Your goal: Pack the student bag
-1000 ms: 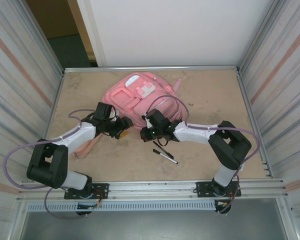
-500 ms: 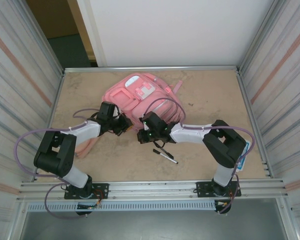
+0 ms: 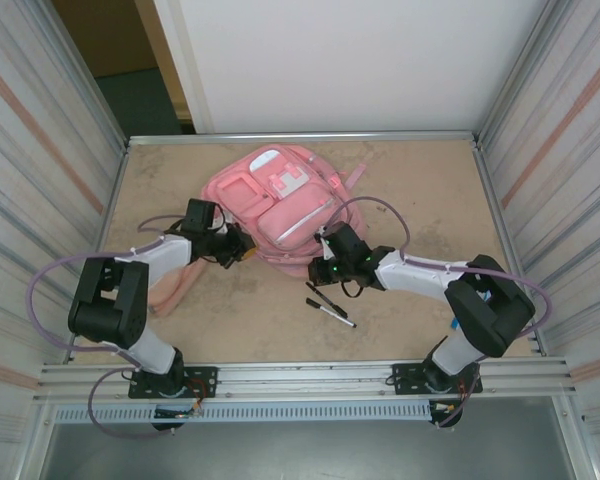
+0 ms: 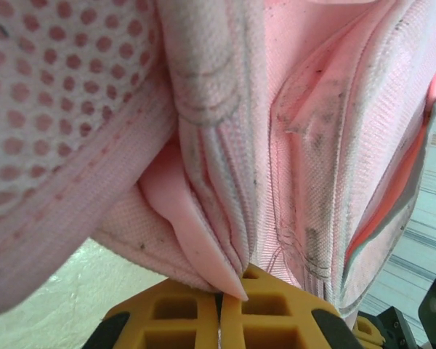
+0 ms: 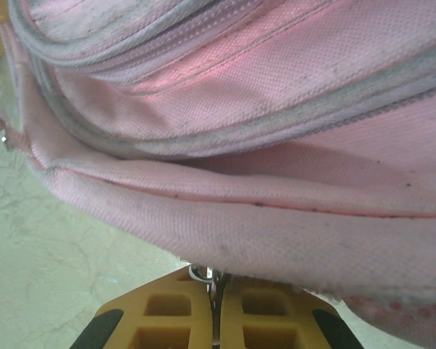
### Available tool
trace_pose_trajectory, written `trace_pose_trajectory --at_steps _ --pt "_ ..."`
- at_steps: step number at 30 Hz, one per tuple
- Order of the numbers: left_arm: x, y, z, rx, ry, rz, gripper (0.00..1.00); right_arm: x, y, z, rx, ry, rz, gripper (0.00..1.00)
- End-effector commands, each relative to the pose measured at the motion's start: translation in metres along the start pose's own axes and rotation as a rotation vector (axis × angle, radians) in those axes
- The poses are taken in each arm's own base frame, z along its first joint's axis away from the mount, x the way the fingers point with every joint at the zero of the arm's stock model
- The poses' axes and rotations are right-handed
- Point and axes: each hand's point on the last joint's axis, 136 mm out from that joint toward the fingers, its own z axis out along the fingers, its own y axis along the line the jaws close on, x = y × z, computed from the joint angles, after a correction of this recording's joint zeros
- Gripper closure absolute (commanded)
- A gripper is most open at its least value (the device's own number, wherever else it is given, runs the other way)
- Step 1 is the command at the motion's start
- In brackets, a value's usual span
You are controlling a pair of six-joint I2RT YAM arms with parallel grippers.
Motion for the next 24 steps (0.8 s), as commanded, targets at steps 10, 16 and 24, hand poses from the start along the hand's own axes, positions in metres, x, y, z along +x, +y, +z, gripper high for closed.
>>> trace_pose_trajectory --at_steps 10,16,24 --pt "-0.048 -0.022 0.019 0.01 -0.032 0.015 0.83 -0.009 0.056 0.011 -0.105 0.002 -0.044 1.0" --pt "-0.069 -0.018 0.005 -0.026 -0.095 -0.021 0.56 -0.017 0.083 0.025 -0.126 -0.052 -0.035 1.0" --pt "-0.008 0.014 -0.024 -0.119 -0.071 -0.035 0.51 -0.018 0.095 0.04 -0.168 -0.022 -0.054 1.0"
